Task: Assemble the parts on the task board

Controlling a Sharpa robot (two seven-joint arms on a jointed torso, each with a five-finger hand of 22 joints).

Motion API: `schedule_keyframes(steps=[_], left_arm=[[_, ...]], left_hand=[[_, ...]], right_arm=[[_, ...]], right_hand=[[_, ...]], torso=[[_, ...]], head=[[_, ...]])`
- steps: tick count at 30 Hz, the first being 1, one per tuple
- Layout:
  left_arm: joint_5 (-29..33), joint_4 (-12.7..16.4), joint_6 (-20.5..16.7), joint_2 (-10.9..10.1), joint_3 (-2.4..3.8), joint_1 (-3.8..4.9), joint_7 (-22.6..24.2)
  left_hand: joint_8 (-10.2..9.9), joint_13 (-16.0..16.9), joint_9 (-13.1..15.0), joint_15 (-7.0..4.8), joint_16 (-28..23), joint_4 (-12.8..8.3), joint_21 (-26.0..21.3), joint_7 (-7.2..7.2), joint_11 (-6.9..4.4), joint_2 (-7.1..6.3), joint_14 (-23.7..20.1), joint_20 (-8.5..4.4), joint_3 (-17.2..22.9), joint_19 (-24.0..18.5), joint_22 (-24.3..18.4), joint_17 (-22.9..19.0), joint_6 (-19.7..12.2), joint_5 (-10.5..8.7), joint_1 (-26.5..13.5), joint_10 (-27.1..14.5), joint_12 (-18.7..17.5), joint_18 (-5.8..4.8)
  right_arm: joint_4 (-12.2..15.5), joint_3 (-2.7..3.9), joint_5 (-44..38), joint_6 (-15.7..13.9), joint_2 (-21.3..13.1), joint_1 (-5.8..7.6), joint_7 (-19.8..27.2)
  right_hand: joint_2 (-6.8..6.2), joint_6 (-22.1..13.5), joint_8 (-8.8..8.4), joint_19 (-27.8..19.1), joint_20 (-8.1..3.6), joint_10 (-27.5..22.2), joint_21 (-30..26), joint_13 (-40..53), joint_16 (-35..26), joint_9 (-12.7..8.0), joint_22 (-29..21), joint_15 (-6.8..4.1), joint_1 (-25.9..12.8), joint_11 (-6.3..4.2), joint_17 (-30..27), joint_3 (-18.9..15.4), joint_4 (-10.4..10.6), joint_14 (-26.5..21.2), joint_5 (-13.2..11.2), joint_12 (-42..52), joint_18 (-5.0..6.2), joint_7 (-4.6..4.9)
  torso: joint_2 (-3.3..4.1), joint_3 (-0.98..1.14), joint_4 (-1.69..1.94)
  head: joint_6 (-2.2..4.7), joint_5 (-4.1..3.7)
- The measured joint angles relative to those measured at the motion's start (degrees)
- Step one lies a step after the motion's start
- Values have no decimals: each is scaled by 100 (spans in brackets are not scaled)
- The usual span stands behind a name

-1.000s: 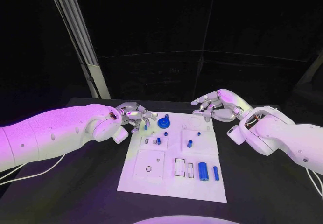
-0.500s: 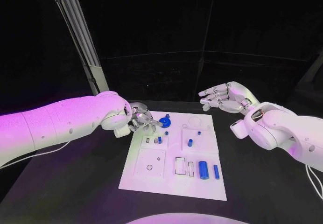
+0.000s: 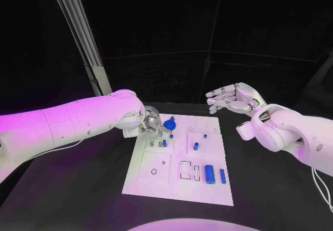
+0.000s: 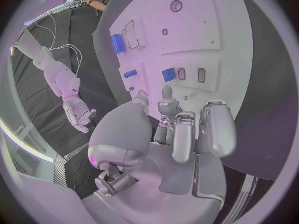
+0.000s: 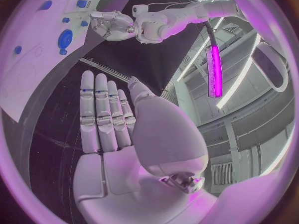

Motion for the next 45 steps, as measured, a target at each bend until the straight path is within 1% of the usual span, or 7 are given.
schedule_keyframes(steps=[8,21,25,34,39,41,45], left_arm=[[-245,-238,393,266,0,2,-186],[-400,-536,668,526,-28,2,-450],[-417,-626,721,599,-70,2,-497],[-434,-787,811,754,-138,-2,-543],[-438,-841,857,835,-159,-11,-550],[-439,-856,871,857,-162,-12,-550],[-441,-875,899,893,-167,-16,-550]], left_hand=[[49,11,48,0,0,-24,34,0,0,31,0,0,-55,0,40,0,-42,0,31,0,0,1],[78,10,90,0,0,-23,57,0,1,54,0,1,-87,0,82,-1,-83,0,54,-1,0,1],[107,10,108,0,0,-23,57,0,1,79,0,1,-86,0,104,-1,-83,0,79,-1,10,1],[133,16,142,1,0,-39,57,-1,1,138,0,1,-102,0,118,-1,-123,0,138,-1,22,1],[133,13,154,1,0,-39,81,-1,1,138,0,1,-102,0,118,-2,-123,0,138,-1,22,2],[133,-23,169,1,0,-39,81,0,-12,176,0,1,-102,0,116,-2,-123,0,176,-14,22,1],[156,-48,174,1,0,-39,81,0,1,174,0,1,-102,-1,110,-2,-123,0,174,-43,22,1]], right_arm=[[-42,0,114,5,11,1,4],[-82,1,170,56,43,2,-6],[-98,1,177,74,54,2,-9],[-126,1,184,106,69,2,-18],[-135,1,186,125,76,2,-27],[-137,1,187,132,76,2,-31],[-141,1,188,147,74,2,-43]], right_hand=[[-23,0,0,19,20,0,-58,-26,-36,-1,-30,0,-23,0,-11,0,0,0,0,-58,-1,0],[-45,-43,-23,19,20,-22,-124,-39,-112,-5,-74,0,-45,21,-33,0,0,-1,28,-85,-1,42],[-45,-43,-23,19,20,-22,-124,-45,-112,-5,-81,22,-45,21,-32,0,0,-23,34,-107,-1,43],[-55,-65,-23,39,40,-43,-202,-44,-177,-5,-130,42,-55,42,-49,-1,0,-2,197,-142,-1,64],[-76,-83,-23,39,40,-43,-232,-44,-206,-5,-153,42,-76,42,-57,-1,0,-2,271,-163,-1,83],[-76,-83,-23,39,40,-42,-232,-44,-208,-5,-155,43,-76,42,-57,-1,0,-2,272,-163,-1,83],[-76,-83,-23,39,40,-43,-232,-44,-207,-5,-156,42,-76,42,-58,-1,0,-2,272,-163,-1,83]], torso=[[7,-7,4],[13,-10,2],[13,-11,2],[12,-12,7],[13,-12,7],[13,-12,7],[14,-10,7]], head=[[-48,15],[-102,7],[-110,1],[-144,12],[-158,17],[-164,18],[-171,18]])
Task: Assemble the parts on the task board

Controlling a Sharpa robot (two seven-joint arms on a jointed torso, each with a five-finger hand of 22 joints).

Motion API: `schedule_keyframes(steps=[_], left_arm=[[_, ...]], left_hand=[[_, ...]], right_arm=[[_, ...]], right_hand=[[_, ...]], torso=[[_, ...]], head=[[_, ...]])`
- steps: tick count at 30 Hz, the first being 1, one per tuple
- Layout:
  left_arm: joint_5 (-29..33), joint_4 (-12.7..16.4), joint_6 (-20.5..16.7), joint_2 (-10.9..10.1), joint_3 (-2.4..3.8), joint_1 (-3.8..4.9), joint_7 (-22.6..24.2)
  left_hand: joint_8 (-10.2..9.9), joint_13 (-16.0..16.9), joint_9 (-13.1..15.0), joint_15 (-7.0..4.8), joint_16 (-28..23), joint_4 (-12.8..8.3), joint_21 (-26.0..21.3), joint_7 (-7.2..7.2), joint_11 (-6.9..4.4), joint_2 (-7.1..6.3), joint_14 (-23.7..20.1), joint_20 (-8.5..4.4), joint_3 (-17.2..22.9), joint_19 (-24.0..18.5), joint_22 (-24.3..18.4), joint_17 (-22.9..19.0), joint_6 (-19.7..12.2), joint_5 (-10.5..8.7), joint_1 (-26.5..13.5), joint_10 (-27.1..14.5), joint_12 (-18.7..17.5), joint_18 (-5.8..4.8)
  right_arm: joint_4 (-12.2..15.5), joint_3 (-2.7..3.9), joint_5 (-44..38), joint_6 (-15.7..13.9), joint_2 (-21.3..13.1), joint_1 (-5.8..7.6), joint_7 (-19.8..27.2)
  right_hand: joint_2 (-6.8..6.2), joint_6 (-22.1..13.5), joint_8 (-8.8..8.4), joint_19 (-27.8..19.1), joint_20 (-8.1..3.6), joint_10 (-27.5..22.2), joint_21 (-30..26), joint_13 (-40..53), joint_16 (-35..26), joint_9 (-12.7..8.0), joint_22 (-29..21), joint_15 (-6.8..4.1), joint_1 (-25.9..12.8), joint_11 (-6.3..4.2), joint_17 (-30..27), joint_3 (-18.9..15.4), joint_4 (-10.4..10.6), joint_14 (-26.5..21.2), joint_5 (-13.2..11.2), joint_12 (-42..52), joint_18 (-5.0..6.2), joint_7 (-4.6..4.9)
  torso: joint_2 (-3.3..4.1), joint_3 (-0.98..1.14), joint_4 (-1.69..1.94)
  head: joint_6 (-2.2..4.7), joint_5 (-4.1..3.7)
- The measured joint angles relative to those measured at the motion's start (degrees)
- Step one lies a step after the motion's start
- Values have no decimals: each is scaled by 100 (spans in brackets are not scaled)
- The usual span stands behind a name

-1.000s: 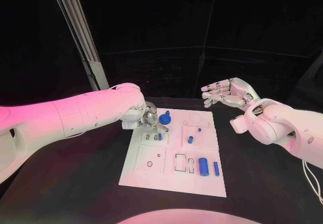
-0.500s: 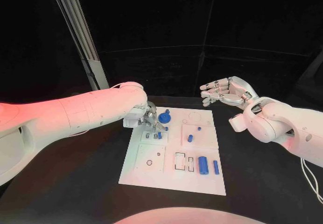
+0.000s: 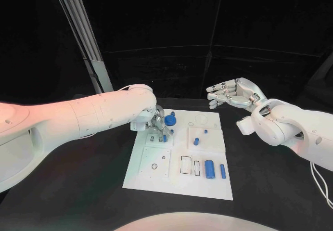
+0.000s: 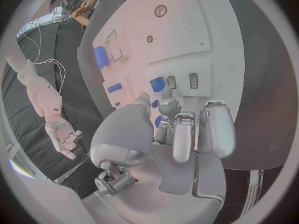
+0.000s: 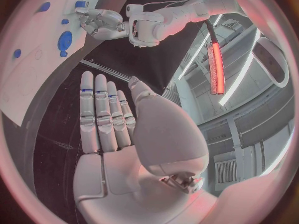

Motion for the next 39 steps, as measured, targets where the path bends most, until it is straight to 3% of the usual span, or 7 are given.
schedule_keyframes(steps=[16,22,39], left_arm=[[-3,-71,124,59,-4,-4,0],[-3,-92,169,76,-9,-12,0],[5,-113,223,84,-40,-23,6]], left_hand=[[56,10,91,0,0,-57,0,0,0,59,0,0,25,0,5,0,-41,0,211,0,0,0],[77,18,134,0,0,-151,0,0,0,14,0,0,40,0,16,0,-82,0,324,0,0,0],[109,-12,147,0,0,-170,0,23,0,24,0,0,60,0,15,0,-104,0,389,0,0,1]], right_arm=[[-52,-1,2,20,57,0,-18],[-58,-1,3,28,80,0,-20],[-78,-1,-4,53,124,0,-26]], right_hand=[[-23,0,0,21,21,0,-26,1,-24,0,-21,0,-23,0,-9,0,0,0,61,0,1,0],[-23,0,0,21,21,0,-87,1,-59,0,-56,0,-23,0,-18,31,5,0,359,-29,0,0],[-23,0,1,21,21,0,-87,2,-59,1,-61,0,-23,0,-22,32,3,0,390,-28,0,-1]], torso=[[-1,9,-1],[-1,8,-1],[5,5,0]], head=[[-13,-12],[-13,-3],[-20,-15]])
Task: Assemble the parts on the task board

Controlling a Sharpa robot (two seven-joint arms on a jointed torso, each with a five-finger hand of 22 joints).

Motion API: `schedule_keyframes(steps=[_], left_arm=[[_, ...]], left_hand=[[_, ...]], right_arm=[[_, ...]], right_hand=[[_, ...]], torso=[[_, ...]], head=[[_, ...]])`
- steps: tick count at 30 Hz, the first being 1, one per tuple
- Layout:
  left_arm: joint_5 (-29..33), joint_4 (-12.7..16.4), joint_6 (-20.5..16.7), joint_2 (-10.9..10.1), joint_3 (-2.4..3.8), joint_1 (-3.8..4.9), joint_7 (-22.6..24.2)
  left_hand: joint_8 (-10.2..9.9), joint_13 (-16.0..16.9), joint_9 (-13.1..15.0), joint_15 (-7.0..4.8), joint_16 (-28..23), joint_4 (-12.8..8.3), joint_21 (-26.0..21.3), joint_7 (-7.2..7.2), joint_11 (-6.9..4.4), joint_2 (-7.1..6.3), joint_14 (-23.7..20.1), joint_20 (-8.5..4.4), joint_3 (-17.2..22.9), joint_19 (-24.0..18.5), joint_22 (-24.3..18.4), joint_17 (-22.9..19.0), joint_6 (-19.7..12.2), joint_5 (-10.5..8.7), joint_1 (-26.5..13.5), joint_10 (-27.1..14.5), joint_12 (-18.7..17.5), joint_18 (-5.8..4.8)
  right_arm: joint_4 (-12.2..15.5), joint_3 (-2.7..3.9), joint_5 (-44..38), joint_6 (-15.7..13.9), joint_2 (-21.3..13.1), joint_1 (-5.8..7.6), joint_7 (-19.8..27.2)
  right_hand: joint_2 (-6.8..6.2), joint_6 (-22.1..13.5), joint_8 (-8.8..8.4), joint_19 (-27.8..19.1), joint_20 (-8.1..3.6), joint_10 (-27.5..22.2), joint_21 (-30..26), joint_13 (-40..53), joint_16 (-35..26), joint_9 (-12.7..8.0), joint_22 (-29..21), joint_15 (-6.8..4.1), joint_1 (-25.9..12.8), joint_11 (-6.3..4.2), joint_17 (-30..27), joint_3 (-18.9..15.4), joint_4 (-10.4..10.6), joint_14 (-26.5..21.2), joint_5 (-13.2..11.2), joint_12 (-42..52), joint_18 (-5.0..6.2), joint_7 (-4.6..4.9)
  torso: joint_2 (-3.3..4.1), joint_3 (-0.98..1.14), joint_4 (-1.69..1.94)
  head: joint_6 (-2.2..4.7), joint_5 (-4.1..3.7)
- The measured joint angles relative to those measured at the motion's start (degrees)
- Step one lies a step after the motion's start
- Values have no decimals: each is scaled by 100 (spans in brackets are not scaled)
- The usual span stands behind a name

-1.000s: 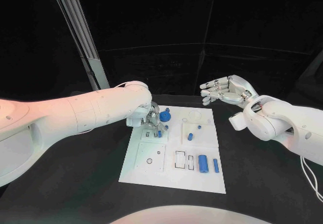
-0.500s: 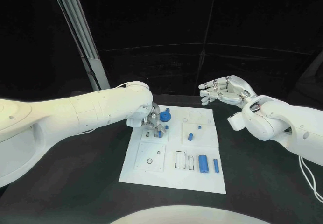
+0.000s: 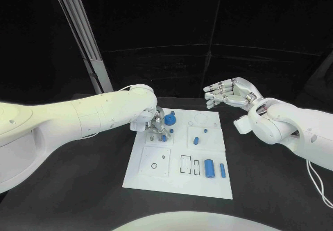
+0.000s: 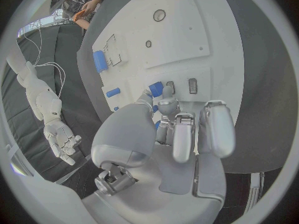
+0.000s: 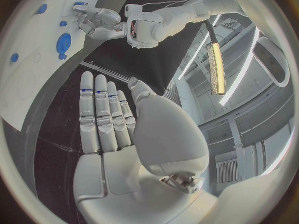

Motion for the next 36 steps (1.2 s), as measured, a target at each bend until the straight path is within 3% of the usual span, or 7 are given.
schedule_keyframes(steps=[8,13,17,18,20,23,36], left_arm=[[53,-13,-59,2,-6,-2,25],[112,-11,-179,-14,-6,-1,104],[162,12,-261,-42,-6,-2,169],[172,20,-278,-51,-6,-3,183],[194,46,-317,-77,-8,-8,216],[217,87,-371,-117,-10,-12,256],[259,423,-701,-420,-10,-13,354]], left_hand=[[-9,-114,31,-21,0,-371,0,-43,-51,273,-21,0,429,0,-25,0,-125,-1,559,-96,-131,0],[-140,-237,9,-66,0,-641,0,-54,-70,274,-16,-50,915,-10,-55,0,-216,67,1079,-196,-290,0],[-163,-327,14,-66,0,-358,-36,-32,-60,171,-16,-50,1198,-11,-56,0,-256,76,1229,-208,-388,0],[-106,-349,105,-66,0,-134,-36,-20,-44,-19,-16,-50,1449,-11,-52,0,-268,86,1047,-192,-411,0],[-60,-375,185,-66,0,-386,-36,-2,-5,-281,-17,-50,2202,-10,-42,0,-285,88,774,-157,-422,0],[6,-381,286,-66,0,-444,-36,-2,1,-464,-17,-50,2695,-11,-40,0,-285,88,480,-163,-422,0],[69,-362,358,-64,0,-555,-65,0,-21,-583,-18,-50,2993,-11,-27,0,-285,84,340,-99,-422,0]], right_arm=[[-17,0,-17,5,7,0,-4],[-29,0,-53,15,19,0,-12],[-48,0,-88,25,28,0,-19],[-53,0,-95,28,31,0,-20],[-62,0,-110,36,37,0,-24],[-76,0,-126,44,42,0,-28],[-115,0,-160,74,56,-1,-33]], right_hand=[[0,-21,0,0,0,-43,-48,-5,-32,0,-22,32,0,42,-14,28,3,-32,0,-46,0,21],[0,-31,0,0,0,-59,-61,-7,-32,0,-34,51,0,59,-22,35,-3,-51,21,-45,0,31],[0,-56,0,0,0,-62,-69,-6,-32,0,-40,51,0,62,-28,34,-3,-52,21,-67,0,27],[0,-56,0,0,0,-62,-84,-6,-32,0,-40,51,0,62,-27,35,-3,-51,21,-67,0,27],[0,-56,0,0,0,-62,-90,-6,-32,0,-40,51,0,62,-28,34,-3,-51,21,-67,0,27],[0,-56,0,0,0,-62,-90,-6,-32,0,-45,51,0,61,-27,34,-3,-51,21,-66,0,27],[0,-56,0,0,0,-62,-90,-5,-32,0,-45,72,0,61,-33,65,-3,-72,21,-66,0,27]], torso=[[1,2,1],[0,2,2],[0,2,2],[0,2,2],[0,2,2],[-1,2,7],[-4,4,9]], head=[[-3,-1],[-14,-7],[-21,-8],[-22,-4],[-23,2],[-25,3],[-21,36]])
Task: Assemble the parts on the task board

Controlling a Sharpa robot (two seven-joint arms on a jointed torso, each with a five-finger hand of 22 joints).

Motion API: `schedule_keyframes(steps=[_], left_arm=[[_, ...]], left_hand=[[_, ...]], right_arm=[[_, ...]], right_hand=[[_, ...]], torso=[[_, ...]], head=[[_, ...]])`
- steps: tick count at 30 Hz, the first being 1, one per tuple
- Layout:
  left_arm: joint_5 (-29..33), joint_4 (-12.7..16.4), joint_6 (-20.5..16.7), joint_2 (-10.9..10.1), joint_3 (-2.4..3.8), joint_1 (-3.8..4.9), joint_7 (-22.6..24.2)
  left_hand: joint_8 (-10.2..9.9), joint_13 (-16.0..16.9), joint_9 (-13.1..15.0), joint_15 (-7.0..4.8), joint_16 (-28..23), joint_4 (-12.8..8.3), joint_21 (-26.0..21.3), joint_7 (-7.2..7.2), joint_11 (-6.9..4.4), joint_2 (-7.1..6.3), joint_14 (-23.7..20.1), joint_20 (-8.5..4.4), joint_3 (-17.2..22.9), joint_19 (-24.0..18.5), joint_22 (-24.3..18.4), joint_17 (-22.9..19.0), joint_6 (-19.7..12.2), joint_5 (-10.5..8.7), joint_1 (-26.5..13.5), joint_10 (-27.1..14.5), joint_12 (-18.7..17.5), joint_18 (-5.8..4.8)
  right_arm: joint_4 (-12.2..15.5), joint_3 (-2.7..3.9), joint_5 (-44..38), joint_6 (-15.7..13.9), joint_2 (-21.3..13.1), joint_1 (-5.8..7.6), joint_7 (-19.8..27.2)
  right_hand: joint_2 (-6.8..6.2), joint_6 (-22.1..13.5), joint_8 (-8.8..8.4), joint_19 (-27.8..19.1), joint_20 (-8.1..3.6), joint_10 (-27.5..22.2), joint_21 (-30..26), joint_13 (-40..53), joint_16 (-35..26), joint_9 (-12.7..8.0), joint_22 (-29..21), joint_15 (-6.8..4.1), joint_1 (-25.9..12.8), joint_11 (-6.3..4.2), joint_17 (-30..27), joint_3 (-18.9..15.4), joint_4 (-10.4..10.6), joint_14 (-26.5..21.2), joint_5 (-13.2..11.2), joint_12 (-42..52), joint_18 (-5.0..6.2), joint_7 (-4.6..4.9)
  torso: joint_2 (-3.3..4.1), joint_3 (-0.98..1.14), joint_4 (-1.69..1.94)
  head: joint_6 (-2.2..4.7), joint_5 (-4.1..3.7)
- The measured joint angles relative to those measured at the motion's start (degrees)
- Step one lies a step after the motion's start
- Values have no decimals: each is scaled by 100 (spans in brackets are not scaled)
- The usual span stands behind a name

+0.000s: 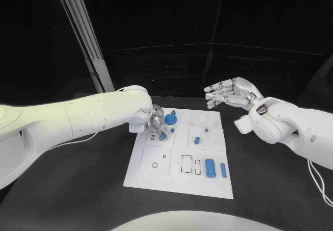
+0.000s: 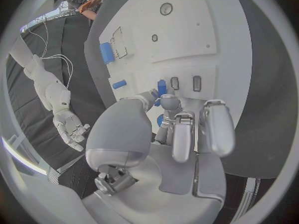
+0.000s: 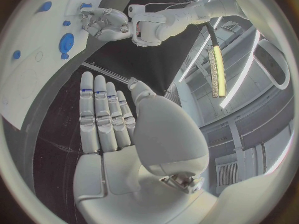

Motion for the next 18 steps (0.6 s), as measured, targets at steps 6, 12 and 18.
schedule_keyframes(steps=[6,12,18], left_arm=[[-16,326,-372,-269,-4,-18,58],[-121,591,-756,-467,-9,-77,102],[-319,720,-1067,-544,-16,-149,124]], left_hand=[[32,67,36,0,0,-10,0,0,-2,-21,0,0,44,0,50,0,0,-1,-22,43,46,0],[47,80,71,1,0,-26,24,1,9,-54,-1,0,104,0,86,0,0,-1,-55,72,68,0],[76,97,71,1,0,-55,24,2,-24,-88,-1,0,167,0,107,0,0,-2,-89,105,68,0]], right_arm=[[-12,-1,-6,7,-10,0,0],[-30,-1,-10,9,-19,0,2],[-43,-1,-12,9,-21,0,6]], right_hand=[[0,0,0,0,0,-21,0,0,0,0,-9,0,0,21,0,0,0,0,0,0,0,0],[0,0,0,0,0,-20,-4,1,0,0,-8,0,0,21,-1,0,0,0,0,0,0,0],[0,0,0,0,0,-20,-22,1,0,0,-8,0,0,20,-6,0,0,0,0,0,0,0]], torso=[[-2,0,0],[-5,-1,3],[-4,-7,3]], head=[[-4,3],[-25,15],[-27,47]])
